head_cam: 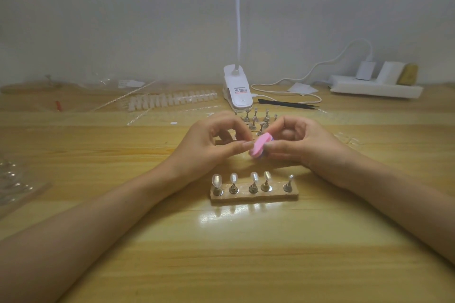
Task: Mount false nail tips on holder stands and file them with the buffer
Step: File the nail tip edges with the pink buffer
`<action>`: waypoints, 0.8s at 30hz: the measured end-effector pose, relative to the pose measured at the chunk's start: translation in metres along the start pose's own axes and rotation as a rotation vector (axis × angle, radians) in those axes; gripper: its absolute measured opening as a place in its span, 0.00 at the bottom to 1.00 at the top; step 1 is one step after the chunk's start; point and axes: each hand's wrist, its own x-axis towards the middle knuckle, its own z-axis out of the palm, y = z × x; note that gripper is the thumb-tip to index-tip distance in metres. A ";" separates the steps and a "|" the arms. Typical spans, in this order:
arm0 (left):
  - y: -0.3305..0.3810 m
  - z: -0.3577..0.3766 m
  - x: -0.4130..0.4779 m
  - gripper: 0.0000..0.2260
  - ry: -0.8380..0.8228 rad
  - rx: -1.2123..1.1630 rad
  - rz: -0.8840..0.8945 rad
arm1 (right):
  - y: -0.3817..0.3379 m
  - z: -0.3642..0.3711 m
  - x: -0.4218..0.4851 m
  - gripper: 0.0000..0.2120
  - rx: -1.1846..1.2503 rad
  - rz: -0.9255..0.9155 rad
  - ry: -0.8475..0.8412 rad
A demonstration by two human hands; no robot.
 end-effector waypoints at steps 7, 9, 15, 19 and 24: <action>0.001 0.000 -0.001 0.02 -0.007 0.007 0.006 | 0.001 -0.002 0.002 0.15 0.035 0.001 0.044; 0.002 0.000 -0.003 0.02 -0.038 0.016 0.002 | 0.000 -0.003 0.003 0.15 0.015 0.017 0.007; 0.002 0.000 0.000 0.02 0.007 0.000 0.016 | -0.001 0.001 -0.001 0.09 -0.022 0.011 -0.089; 0.001 0.001 0.000 0.02 0.008 0.000 0.016 | -0.001 0.001 0.000 0.13 0.030 -0.018 0.039; 0.000 0.000 0.001 0.03 0.009 0.001 0.019 | -0.001 0.005 0.000 0.12 -0.050 0.002 -0.018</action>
